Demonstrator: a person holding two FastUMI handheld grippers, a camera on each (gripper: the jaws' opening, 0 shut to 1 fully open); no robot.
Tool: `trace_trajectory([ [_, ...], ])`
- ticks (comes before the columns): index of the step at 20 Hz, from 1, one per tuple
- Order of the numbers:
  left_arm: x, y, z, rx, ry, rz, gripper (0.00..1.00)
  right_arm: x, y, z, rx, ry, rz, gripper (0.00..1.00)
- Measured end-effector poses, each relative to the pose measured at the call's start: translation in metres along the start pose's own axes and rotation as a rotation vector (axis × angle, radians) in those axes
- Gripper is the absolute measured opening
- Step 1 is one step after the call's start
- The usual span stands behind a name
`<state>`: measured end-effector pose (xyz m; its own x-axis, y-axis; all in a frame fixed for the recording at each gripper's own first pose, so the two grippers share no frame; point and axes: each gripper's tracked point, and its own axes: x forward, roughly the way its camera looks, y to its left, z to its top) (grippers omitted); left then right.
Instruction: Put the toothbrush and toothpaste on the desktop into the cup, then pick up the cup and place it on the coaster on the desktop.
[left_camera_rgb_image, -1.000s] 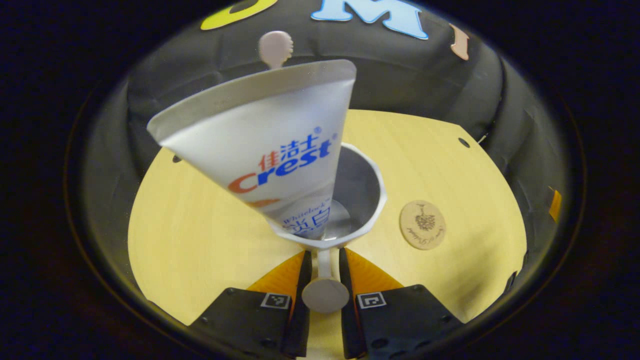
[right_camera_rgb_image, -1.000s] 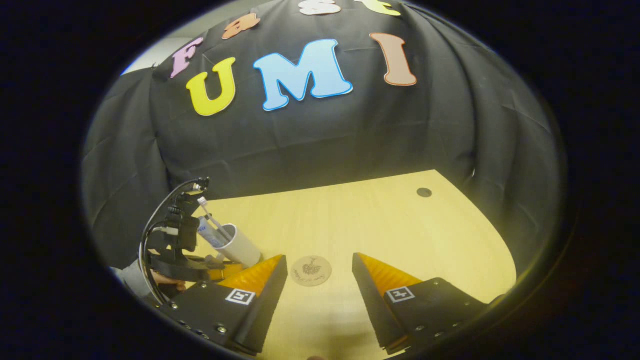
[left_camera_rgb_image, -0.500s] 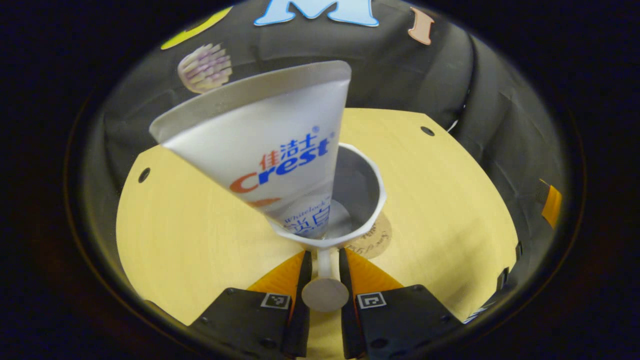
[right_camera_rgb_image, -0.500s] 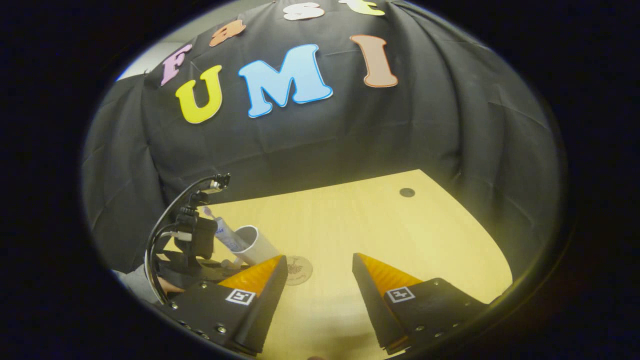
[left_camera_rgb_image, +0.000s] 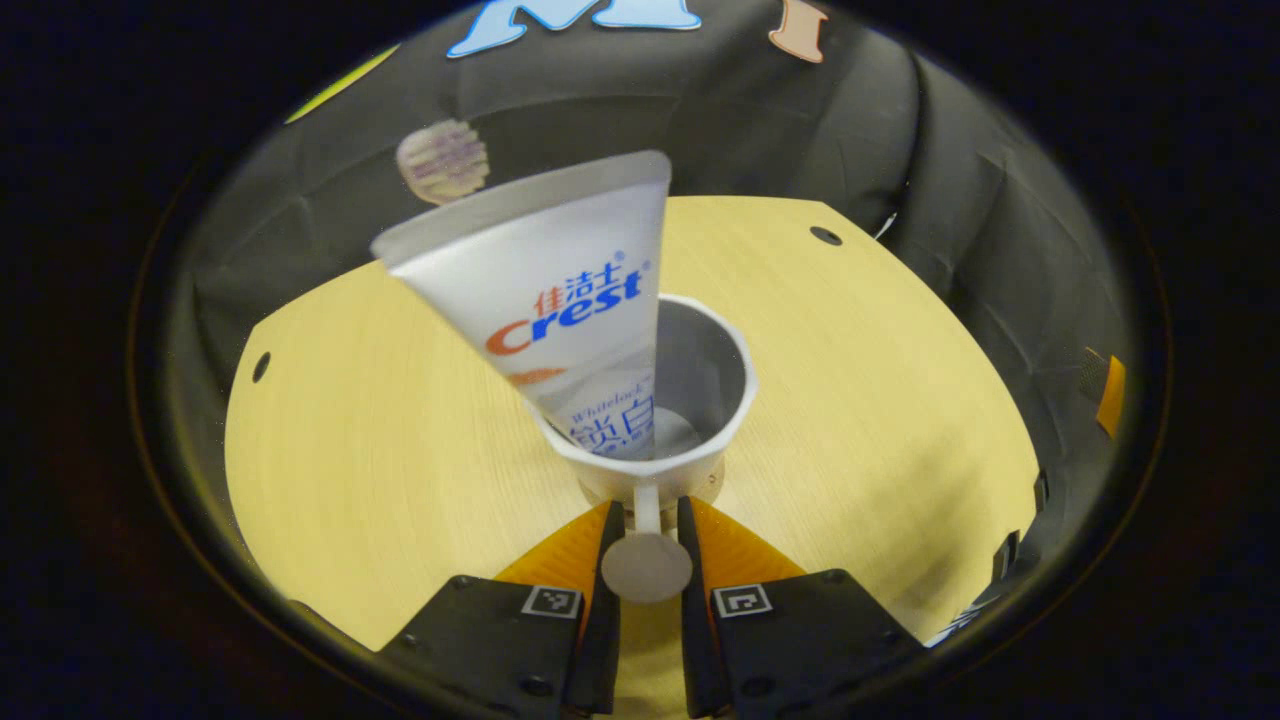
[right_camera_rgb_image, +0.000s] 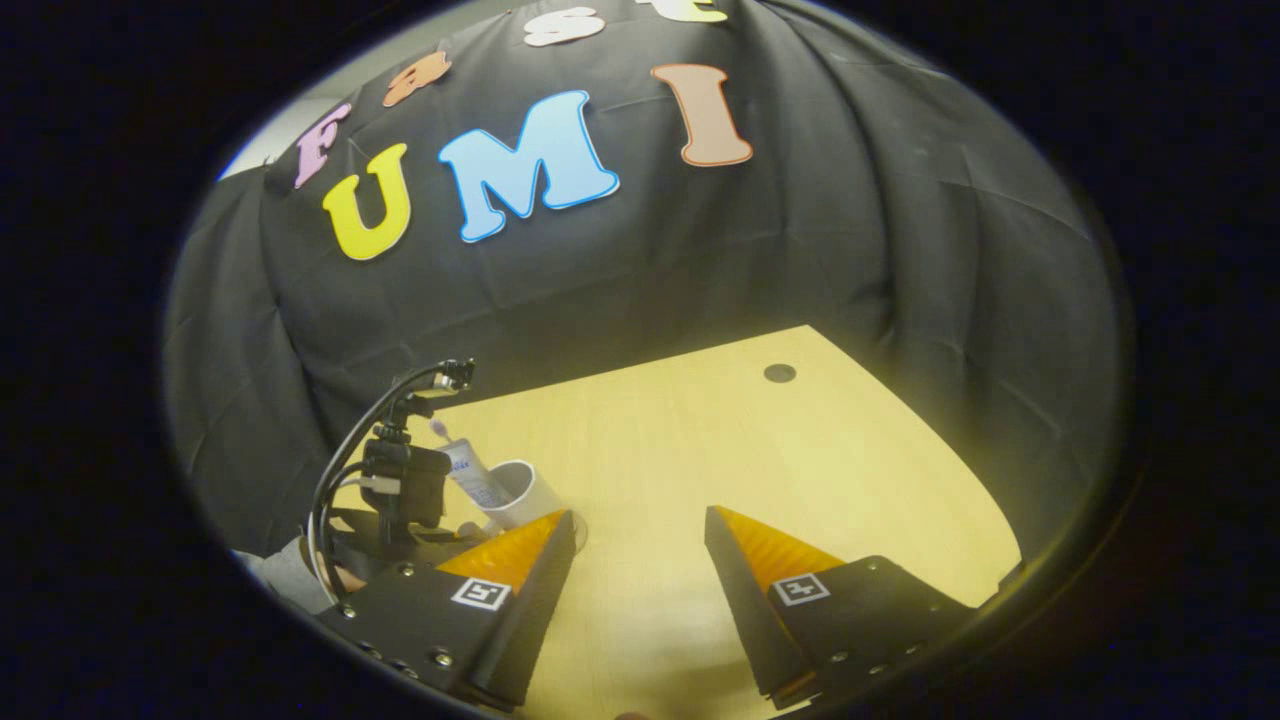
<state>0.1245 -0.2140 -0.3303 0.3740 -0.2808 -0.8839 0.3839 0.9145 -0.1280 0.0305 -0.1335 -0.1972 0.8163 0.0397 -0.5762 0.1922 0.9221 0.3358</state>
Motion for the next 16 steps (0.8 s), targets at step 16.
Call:
trace_trajectory([
  [16,0.014,-0.001,-0.021,-0.062,0.045,0.013,0.46,-0.003,-0.008,-0.001,-0.003,0.013,0.025,0.8],
])
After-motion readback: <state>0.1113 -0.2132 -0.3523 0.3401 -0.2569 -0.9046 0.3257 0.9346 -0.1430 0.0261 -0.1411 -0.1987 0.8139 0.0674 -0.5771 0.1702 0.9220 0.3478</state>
